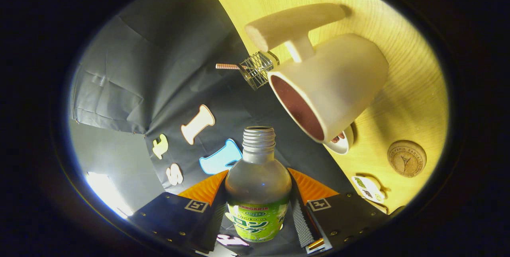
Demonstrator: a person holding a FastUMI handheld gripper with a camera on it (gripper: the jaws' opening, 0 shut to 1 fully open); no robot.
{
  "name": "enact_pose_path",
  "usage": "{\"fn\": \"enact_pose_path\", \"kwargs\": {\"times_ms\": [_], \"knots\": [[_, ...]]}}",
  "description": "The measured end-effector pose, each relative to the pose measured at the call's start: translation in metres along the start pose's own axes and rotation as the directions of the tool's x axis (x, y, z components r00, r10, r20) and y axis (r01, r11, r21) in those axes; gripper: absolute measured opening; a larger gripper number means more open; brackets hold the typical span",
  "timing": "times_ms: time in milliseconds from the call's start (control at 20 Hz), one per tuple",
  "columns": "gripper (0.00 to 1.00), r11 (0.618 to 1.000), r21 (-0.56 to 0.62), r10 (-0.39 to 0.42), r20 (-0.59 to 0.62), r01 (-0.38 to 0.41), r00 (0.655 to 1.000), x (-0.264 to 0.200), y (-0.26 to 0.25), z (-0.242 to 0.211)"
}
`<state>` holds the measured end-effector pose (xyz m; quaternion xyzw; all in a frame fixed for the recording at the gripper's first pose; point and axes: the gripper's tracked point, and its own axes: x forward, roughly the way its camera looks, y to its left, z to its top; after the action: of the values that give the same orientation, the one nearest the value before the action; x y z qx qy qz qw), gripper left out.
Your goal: Take the bottle from table, then pour the juice into the cup, finally place the bottle on the coaster
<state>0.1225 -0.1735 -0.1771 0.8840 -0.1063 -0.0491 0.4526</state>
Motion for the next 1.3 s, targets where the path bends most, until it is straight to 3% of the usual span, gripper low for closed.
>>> {"fn": "enact_pose_path", "kwargs": {"times_ms": [600,900,1000,1150,1300], "knots": [[0.76,0.996,-0.094,-0.015,-0.015,0.014,1.000,-0.001,-0.015,0.006],[0.76,0.974,-0.228,0.002,-0.024,-0.007,1.000,-0.009,-0.007,0.004],[0.76,0.952,-0.305,-0.006,-0.028,-0.003,1.000,-0.008,-0.006,0.002],[0.76,0.878,-0.479,-0.042,-0.038,0.018,0.998,-0.011,-0.006,-0.004],[0.76,0.810,-0.586,-0.037,-0.064,-0.008,0.997,-0.012,0.001,-0.016]]}}
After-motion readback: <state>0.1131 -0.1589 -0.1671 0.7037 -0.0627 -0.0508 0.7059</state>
